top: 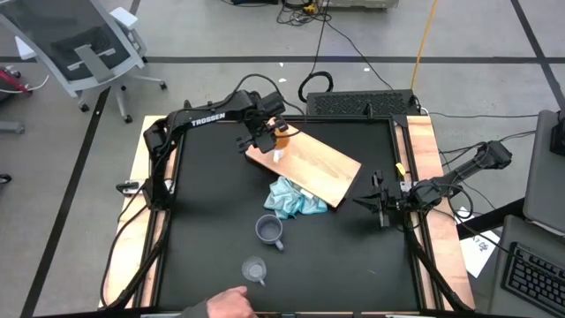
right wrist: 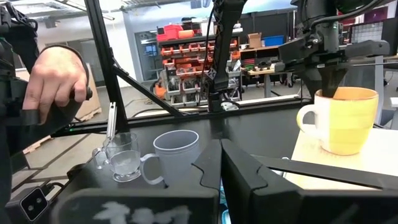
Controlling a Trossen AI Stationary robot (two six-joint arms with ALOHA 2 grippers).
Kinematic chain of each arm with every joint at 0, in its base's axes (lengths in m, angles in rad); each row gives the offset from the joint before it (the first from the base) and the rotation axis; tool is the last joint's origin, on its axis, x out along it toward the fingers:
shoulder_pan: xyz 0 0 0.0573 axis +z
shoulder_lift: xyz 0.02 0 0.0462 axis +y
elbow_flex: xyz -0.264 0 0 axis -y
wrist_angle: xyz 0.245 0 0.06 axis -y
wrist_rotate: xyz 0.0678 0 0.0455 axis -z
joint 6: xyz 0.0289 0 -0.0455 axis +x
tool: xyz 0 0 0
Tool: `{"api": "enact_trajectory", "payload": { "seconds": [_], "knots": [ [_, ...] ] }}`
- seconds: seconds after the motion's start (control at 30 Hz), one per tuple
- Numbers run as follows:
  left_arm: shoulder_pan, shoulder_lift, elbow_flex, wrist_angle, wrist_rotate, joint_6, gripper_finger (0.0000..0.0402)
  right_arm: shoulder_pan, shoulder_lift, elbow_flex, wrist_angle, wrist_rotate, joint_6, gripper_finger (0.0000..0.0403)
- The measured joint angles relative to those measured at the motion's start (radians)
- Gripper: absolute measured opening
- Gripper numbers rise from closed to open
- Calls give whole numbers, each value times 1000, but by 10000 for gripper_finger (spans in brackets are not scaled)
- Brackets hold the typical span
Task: Stack small to large cups/mugs on shelf
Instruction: Adjust the position of the orange mug
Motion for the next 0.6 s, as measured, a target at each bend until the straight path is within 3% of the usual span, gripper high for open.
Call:
{"api": "enact_trajectory", "payload": {
  "seconds": [0.3, 0.6],
  "knots": [
    [-1, 0, 0, 41, -53, -116, 72, 0, 0, 0, 0, 0, 0, 0],
    [-1, -1, 0, 51, -55, -124, 72, 0, 0, 0, 0, 0, 0, 0]
  ]
}}
